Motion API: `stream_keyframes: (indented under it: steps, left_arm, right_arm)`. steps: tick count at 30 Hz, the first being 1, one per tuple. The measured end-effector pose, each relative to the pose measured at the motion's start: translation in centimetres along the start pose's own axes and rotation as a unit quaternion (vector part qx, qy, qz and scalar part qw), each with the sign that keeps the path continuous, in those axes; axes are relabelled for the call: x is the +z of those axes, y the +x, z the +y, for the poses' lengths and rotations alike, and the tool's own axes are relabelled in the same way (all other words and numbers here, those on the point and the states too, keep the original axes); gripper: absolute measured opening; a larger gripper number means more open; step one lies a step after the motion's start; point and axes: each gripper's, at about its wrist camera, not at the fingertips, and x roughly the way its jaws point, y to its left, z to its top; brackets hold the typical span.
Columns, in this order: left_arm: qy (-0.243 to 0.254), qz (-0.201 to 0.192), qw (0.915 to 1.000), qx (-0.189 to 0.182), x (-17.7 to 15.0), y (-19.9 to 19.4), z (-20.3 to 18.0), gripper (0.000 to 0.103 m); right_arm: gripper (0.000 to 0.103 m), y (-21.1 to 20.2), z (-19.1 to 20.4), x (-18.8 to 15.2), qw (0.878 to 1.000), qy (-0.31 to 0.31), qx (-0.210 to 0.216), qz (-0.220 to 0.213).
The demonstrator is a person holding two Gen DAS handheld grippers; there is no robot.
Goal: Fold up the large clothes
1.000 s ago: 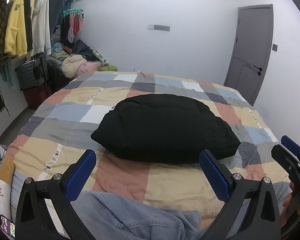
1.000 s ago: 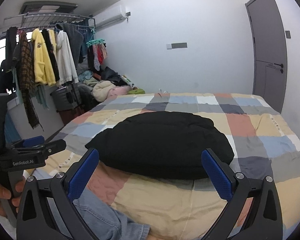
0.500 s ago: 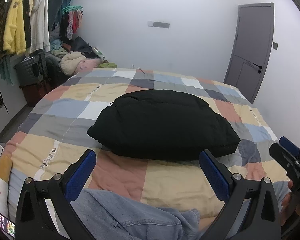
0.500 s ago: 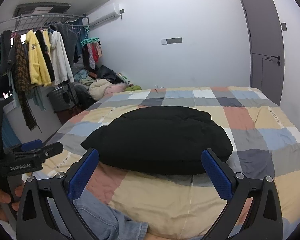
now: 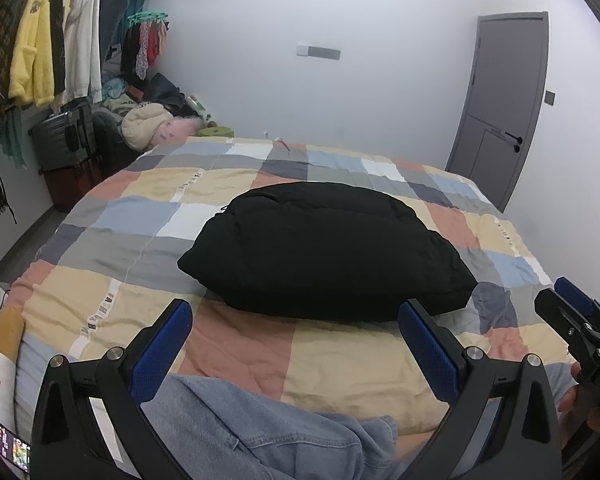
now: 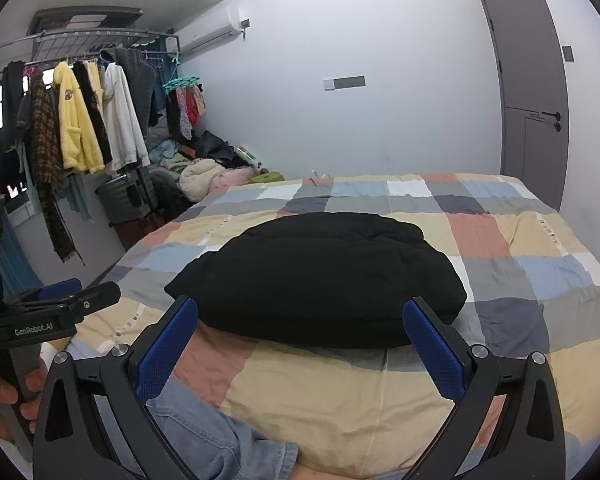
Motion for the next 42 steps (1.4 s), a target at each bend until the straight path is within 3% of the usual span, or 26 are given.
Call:
stream_keyframes:
  steps: [27,42]
  left_arm:
    - [0.01,0.003,0.9999,0.0,0.0,0.1,-1.3,0.103]
    - [0.009,0.004,0.9997,-0.022,-0.1,-0.3,-1.1,0.103]
  right_arm:
    - [0.103,-0.3,0.0,-0.3,1.0,0.001,-0.007,0.0]
    - [0.103,-0.7,0.2,-0.4,1.0,0.004,-0.008,-0.001]
